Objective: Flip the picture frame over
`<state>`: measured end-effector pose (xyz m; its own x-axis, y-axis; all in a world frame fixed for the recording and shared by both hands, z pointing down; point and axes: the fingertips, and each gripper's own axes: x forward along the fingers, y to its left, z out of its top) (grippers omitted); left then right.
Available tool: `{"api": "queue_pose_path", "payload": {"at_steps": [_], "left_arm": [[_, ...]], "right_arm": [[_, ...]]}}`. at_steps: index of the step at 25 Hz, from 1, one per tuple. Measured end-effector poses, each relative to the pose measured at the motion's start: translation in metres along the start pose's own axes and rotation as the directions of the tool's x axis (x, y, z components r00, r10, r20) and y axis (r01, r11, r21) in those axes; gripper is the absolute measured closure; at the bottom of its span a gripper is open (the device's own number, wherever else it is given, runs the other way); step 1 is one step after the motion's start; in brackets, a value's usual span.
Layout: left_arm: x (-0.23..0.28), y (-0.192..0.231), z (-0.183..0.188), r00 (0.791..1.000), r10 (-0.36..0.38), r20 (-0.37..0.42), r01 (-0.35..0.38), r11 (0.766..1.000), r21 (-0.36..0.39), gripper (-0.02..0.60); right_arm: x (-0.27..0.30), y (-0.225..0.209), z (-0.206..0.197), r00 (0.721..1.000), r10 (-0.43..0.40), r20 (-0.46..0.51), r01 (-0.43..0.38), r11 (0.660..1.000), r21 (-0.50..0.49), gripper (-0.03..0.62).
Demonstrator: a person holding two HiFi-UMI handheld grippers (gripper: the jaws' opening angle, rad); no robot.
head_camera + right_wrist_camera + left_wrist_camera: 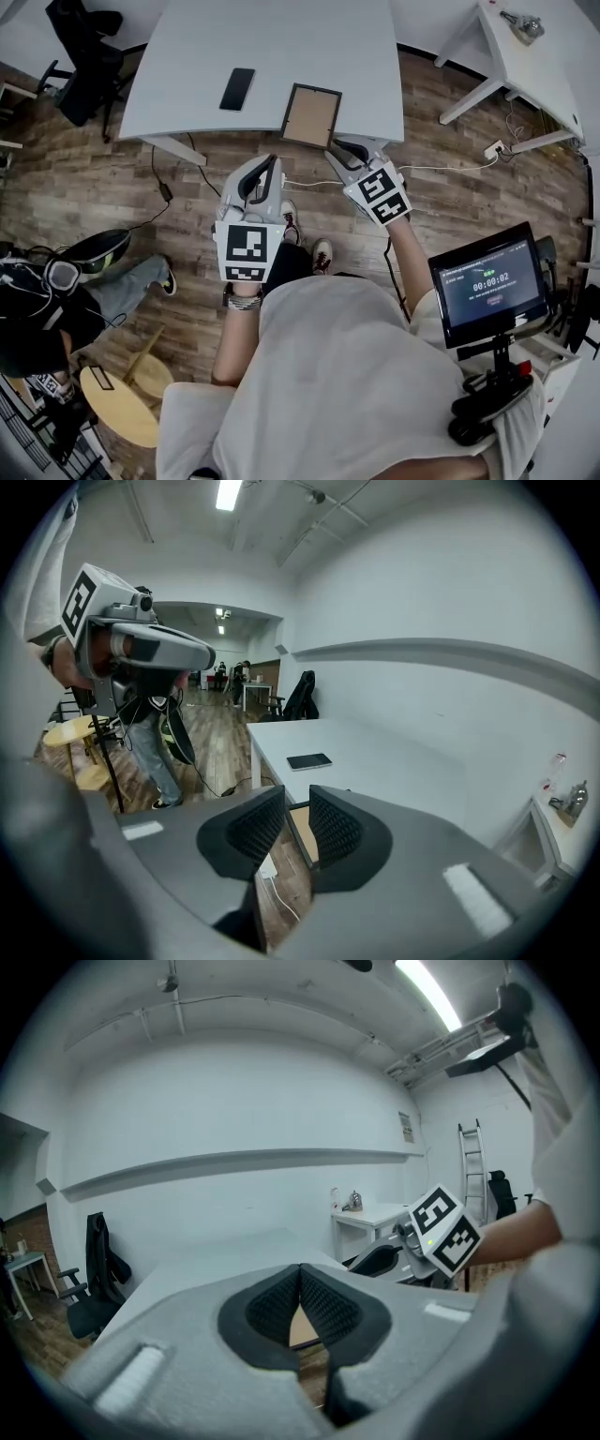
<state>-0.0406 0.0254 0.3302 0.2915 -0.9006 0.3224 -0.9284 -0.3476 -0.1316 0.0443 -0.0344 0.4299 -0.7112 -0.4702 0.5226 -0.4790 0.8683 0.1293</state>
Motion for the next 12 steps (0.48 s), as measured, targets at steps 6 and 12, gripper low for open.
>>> {"api": "queue_pose_path", "payload": {"at_steps": [6, 12], "left_arm": [[0.049, 0.027, -0.026, 1.0, -0.008, -0.029, 0.008, 1.0, -0.024, 0.575], [0.067, 0.042, -0.055, 0.998, -0.019, -0.065, 0.014, 0.997, -0.074, 0.575]], "right_arm": [[0.064, -0.023, -0.033, 0.996, 0.022, -0.09, -0.025, 0.999, -0.032, 0.485], [0.114, -0.023, -0.064, 0.983, 0.013, -0.181, -0.024, 0.998, -0.056, 0.441]]}}
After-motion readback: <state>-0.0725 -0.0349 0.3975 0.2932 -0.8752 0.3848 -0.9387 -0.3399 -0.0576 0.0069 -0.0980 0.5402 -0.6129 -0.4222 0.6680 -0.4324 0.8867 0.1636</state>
